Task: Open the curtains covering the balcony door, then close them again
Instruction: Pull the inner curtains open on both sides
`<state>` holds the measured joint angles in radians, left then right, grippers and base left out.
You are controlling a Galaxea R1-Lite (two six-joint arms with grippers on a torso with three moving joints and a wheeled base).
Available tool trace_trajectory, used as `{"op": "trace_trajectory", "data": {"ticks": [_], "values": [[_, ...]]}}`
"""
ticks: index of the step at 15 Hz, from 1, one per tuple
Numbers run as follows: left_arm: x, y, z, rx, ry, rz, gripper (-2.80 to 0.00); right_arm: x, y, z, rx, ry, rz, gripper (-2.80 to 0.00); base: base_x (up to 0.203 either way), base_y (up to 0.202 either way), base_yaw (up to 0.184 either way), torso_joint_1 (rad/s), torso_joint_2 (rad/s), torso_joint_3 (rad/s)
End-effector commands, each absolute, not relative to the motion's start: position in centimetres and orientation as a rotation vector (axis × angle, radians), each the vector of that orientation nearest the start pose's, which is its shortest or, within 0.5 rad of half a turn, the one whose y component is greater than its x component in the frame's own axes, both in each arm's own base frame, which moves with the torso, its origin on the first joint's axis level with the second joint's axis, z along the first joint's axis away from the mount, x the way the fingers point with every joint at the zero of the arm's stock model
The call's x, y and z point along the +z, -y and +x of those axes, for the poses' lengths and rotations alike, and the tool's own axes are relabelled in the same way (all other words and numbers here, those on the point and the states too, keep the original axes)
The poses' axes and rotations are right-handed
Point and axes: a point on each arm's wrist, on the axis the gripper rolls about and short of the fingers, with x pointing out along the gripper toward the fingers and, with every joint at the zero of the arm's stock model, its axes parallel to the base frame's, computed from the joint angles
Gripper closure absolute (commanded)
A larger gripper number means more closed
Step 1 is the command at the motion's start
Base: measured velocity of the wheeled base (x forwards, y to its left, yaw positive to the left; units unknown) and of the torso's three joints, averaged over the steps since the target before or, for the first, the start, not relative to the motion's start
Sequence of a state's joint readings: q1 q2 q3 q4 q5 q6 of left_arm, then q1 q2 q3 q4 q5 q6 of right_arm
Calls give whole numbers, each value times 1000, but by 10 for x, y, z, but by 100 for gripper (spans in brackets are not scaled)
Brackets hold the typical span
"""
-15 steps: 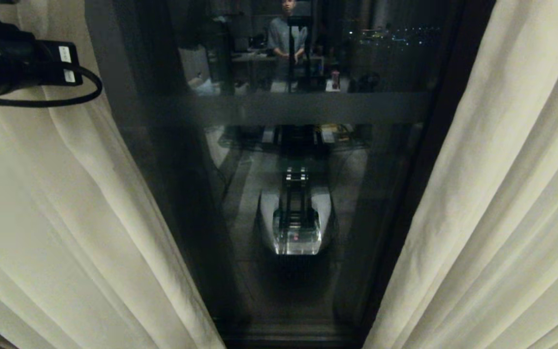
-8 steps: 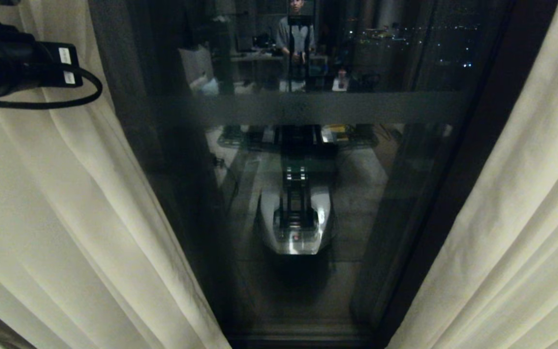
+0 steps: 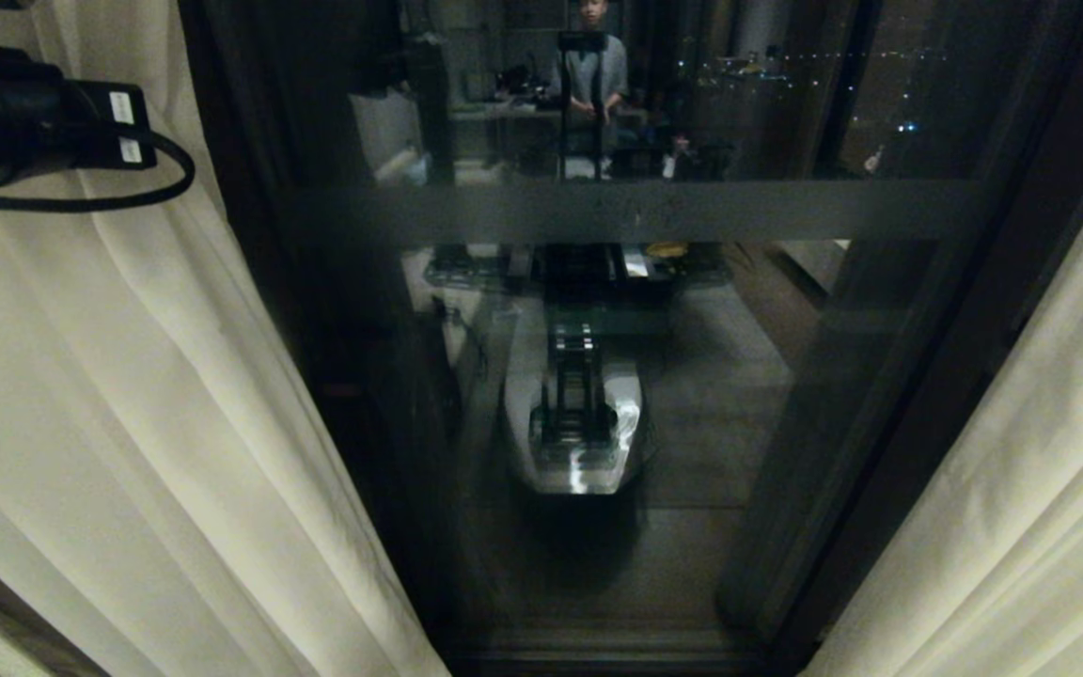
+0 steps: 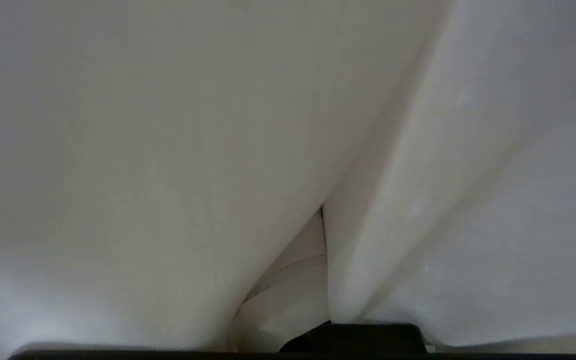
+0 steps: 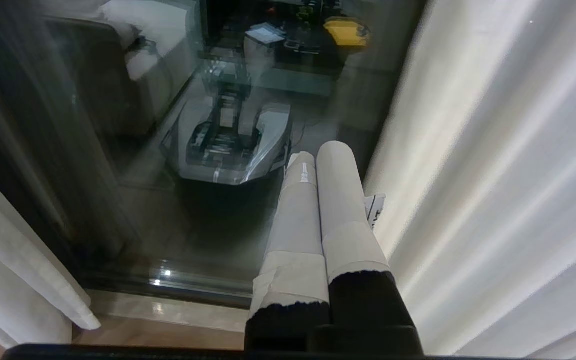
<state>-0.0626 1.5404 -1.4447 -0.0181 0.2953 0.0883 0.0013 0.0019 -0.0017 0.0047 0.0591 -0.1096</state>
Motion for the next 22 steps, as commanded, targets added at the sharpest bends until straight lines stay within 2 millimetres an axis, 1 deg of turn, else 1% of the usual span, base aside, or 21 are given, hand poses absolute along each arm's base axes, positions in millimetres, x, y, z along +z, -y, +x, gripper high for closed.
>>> {"op": "trace_trajectory", "data": {"ticks": [1,10,18,21,22], "values": [[350,10,274,233,-88,101,0,75,-1,-23,62,-1,-110,0,0,189,-2,10,10,3],[349,10,275,234,-92,103,0,75,-1,-23,62,-1,-110,0,0,181,0,3,2,3],[351,10,274,239,-85,102,0,75,-1,-23,62,-1,-110,0,0,8,1,0,0,0],[355,-1,275,278,-71,97,0,75,-1,-23,62,-1,-110,0,0,0,0,0,0,0],[356,-7,276,301,-67,95,0,75,-1,-23,62,-1,-110,0,0,0,0,0,0,0]]}}
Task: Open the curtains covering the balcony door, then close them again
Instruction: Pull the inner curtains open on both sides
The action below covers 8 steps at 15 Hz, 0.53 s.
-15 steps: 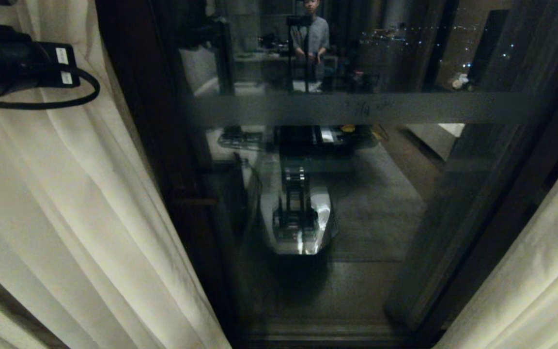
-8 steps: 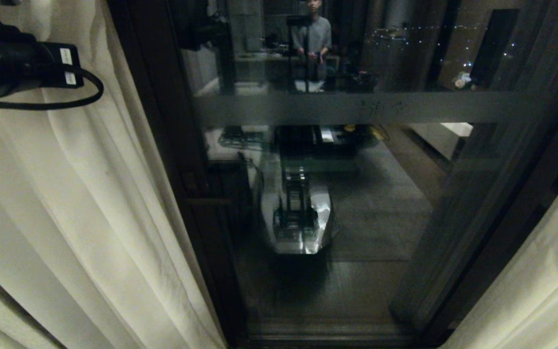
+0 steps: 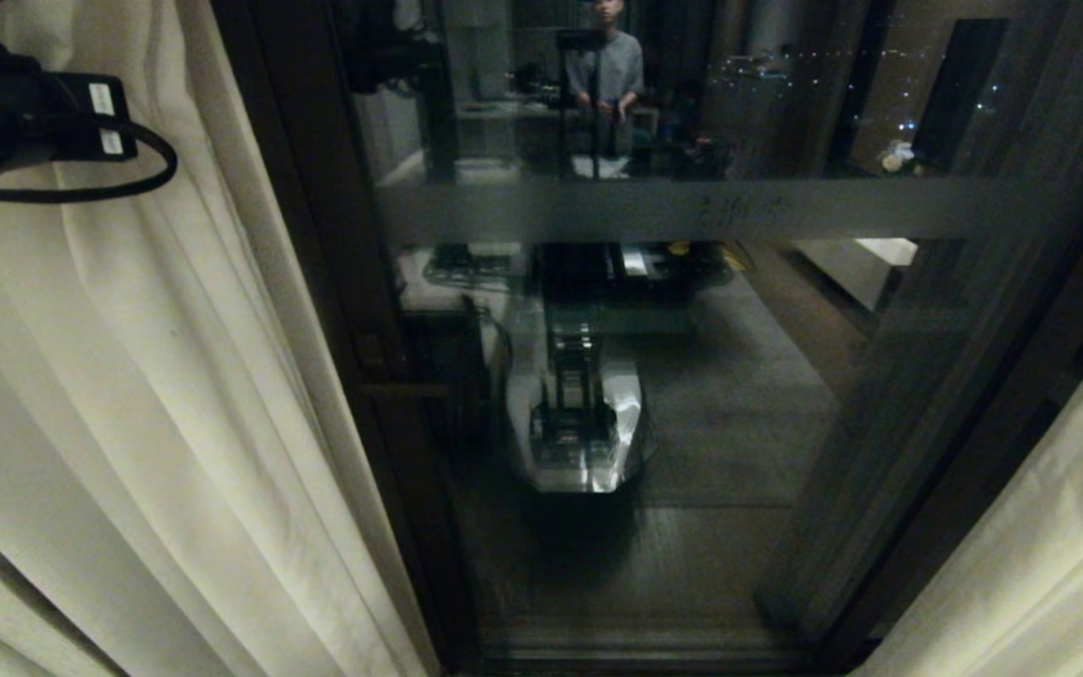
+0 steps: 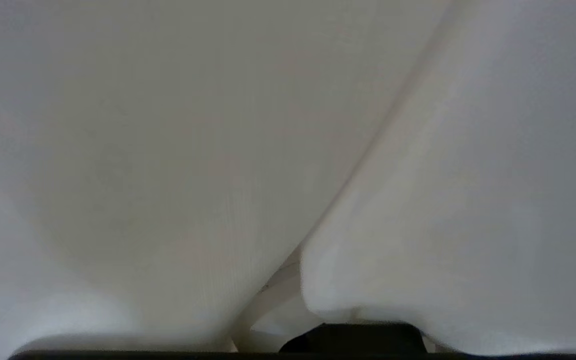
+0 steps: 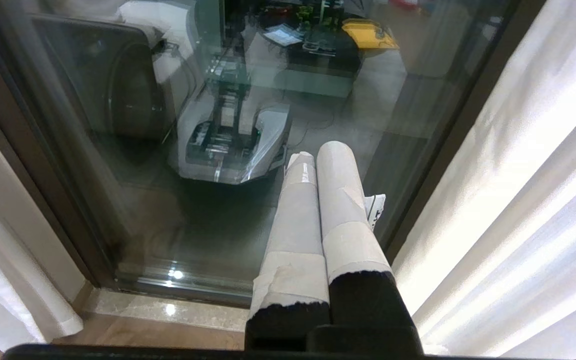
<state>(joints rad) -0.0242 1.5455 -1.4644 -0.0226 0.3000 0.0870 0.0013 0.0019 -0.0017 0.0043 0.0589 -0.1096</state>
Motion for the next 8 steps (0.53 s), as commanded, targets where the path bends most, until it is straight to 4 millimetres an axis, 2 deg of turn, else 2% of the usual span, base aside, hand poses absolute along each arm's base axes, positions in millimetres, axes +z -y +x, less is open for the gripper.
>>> {"op": "trace_trajectory", "data": {"ticks": [1,8], "values": [[357,-14,277,324,-66,94,0,75,-1,-23,62,-1,-110,0,0,0,0,0,0,0],[357,-68,297,505,-48,-9,0,75,-1,-23,62,-1,-110,0,0,0,0,0,0,0]]}}
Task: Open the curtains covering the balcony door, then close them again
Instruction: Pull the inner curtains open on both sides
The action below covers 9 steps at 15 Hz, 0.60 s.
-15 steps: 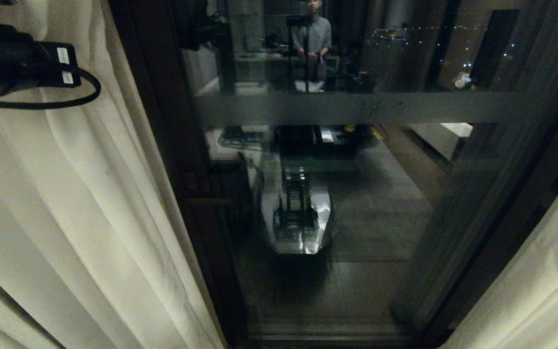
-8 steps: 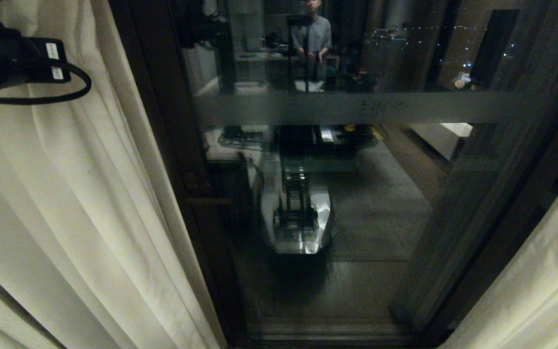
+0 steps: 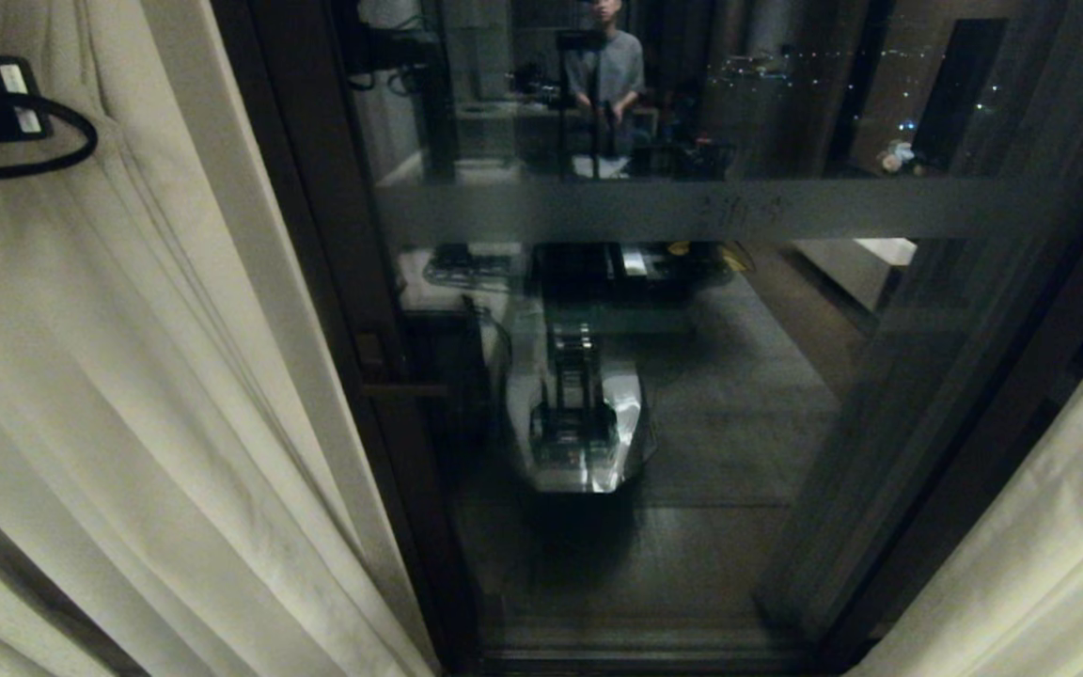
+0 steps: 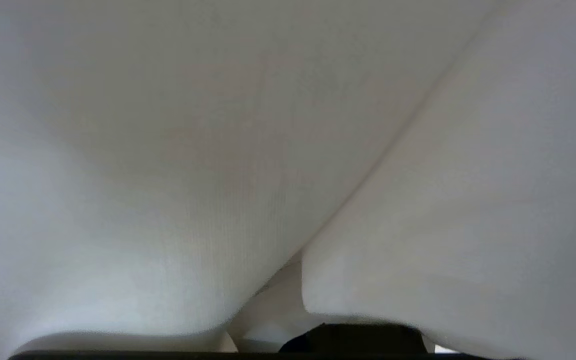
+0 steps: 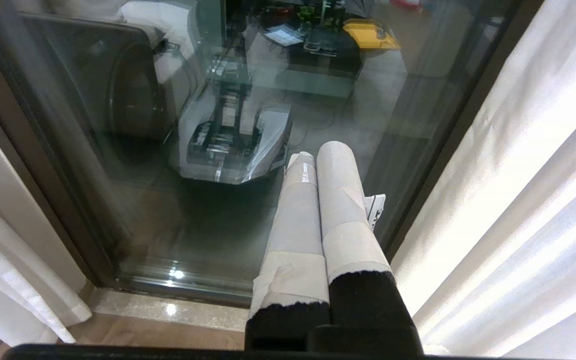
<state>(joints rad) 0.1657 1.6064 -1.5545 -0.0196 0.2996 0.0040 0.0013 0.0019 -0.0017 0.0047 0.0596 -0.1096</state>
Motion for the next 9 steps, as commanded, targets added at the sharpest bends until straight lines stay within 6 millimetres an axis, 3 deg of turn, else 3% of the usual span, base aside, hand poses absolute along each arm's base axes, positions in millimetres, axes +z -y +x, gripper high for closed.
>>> {"op": "trace_trajectory", "data": {"ticks": [1,9], "values": [[356,-76,299,530,-46,-26,0,75,-1,-23,62,-1,-110,0,0,0,0,0,0,0],[333,-138,312,704,-72,-151,0,75,-1,-23,62,-1,-110,0,0,0,0,0,0,0]]}}
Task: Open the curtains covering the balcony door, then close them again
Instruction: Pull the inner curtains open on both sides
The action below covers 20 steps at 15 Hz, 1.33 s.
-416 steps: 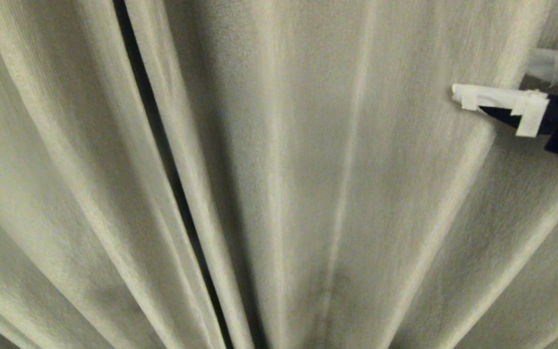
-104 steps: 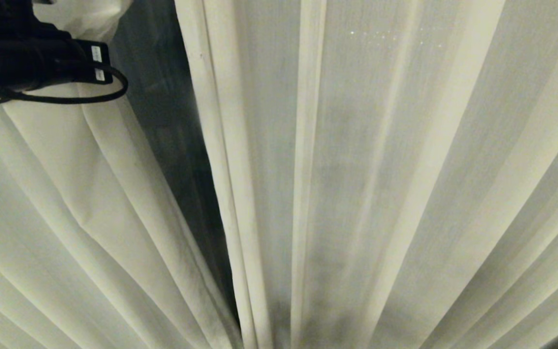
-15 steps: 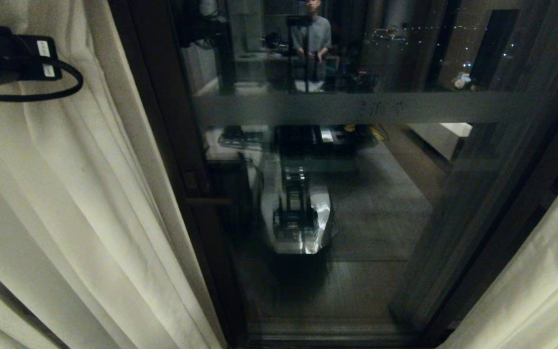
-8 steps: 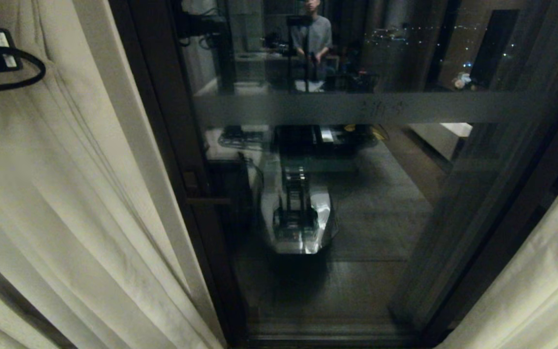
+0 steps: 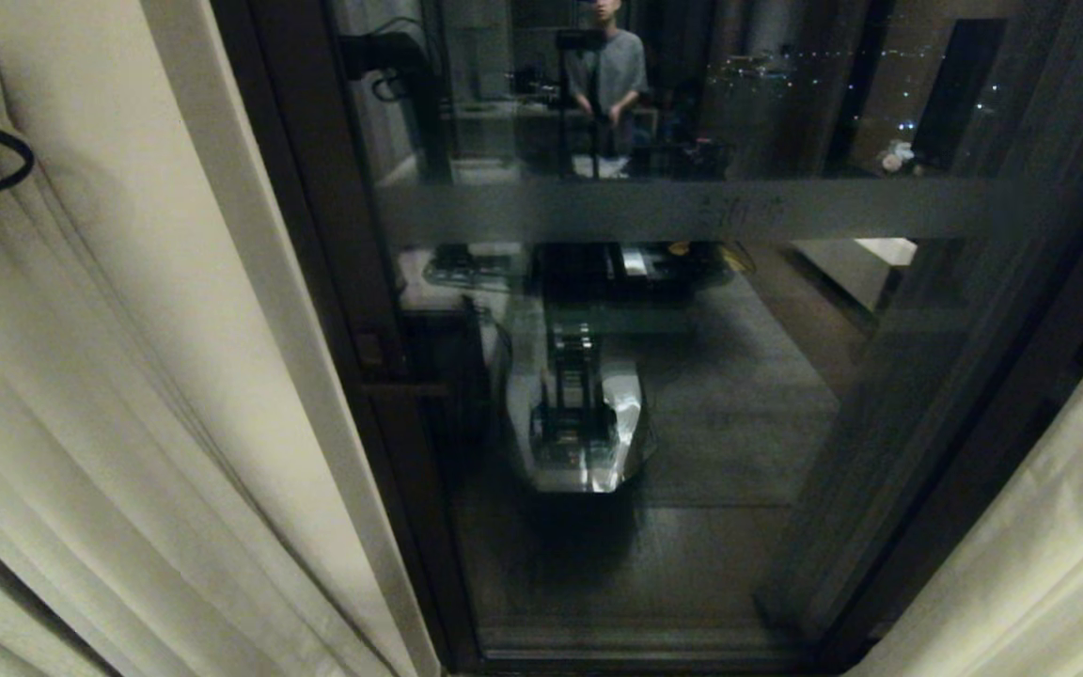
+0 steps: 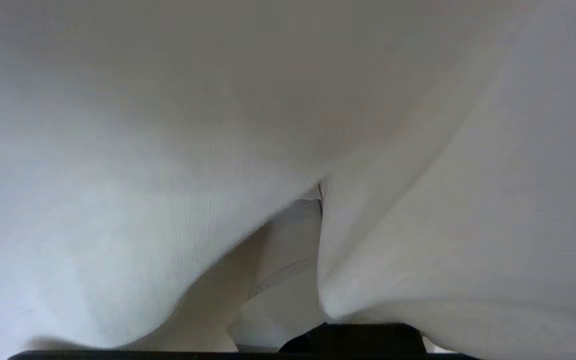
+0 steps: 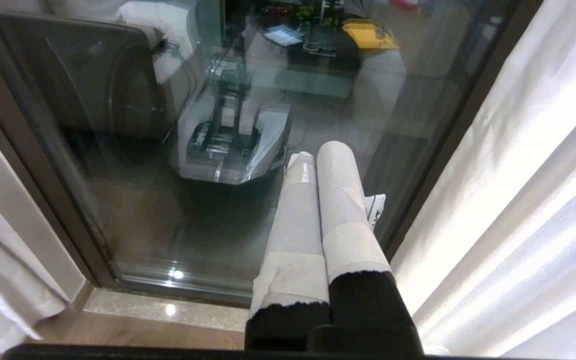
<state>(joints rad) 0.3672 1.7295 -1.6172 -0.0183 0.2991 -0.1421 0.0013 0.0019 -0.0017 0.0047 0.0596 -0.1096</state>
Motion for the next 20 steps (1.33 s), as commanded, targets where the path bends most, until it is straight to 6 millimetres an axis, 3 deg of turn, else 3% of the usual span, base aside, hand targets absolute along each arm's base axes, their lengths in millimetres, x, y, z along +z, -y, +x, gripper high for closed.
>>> {"op": "trace_trajectory", "data": {"ticks": [1,14,20], "values": [[329,-143,314,718,-77,-164,0,75,-1,-23,62,-1,-110,0,0,0,0,0,0,0],[313,-215,335,865,-14,-287,0,75,-1,-23,62,-1,-110,0,0,0,0,0,0,0],[299,-246,327,948,1,-376,0,75,-1,-23,62,-1,-110,0,0,0,0,0,0,0]]}}
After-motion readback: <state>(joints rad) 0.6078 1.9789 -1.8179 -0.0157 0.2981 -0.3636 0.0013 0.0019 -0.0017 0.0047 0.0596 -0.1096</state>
